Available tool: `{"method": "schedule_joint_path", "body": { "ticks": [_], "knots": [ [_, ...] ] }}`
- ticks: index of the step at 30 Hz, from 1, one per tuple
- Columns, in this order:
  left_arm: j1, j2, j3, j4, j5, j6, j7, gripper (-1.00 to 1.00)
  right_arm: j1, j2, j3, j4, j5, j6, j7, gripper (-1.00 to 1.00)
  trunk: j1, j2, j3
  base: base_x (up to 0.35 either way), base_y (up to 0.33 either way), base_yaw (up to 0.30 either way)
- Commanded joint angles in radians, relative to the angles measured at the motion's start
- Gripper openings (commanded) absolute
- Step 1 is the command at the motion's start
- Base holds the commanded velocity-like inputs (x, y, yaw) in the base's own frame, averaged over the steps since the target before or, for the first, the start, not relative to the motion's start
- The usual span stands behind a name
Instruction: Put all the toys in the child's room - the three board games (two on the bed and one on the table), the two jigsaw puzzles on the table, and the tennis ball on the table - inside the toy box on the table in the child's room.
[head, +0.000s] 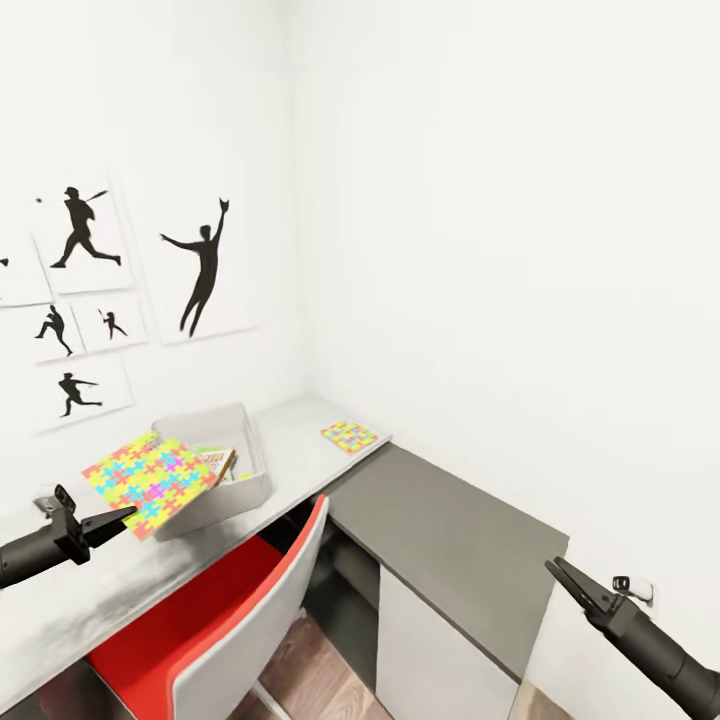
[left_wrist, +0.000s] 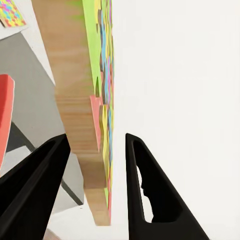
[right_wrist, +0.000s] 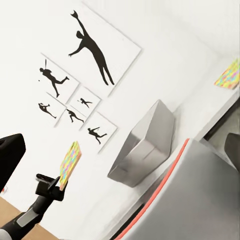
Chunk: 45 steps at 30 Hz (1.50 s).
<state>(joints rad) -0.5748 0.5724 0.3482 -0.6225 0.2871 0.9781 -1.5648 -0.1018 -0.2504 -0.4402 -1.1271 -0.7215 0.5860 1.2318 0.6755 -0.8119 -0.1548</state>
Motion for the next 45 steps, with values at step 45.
{"method": "schedule_joint_path", "body": {
  "ticks": [45],
  "knots": [
    [0.003, 0.017, 0.000, 0.000, 0.000, 0.008, -0.006, -1.00, -0.001, 0.002, 0.001, 0.002, -0.004, 0.008, 0.000, 1.00, 0.001, -0.001, 0.003, 0.153, 0.087, -0.021]
  ]
}}
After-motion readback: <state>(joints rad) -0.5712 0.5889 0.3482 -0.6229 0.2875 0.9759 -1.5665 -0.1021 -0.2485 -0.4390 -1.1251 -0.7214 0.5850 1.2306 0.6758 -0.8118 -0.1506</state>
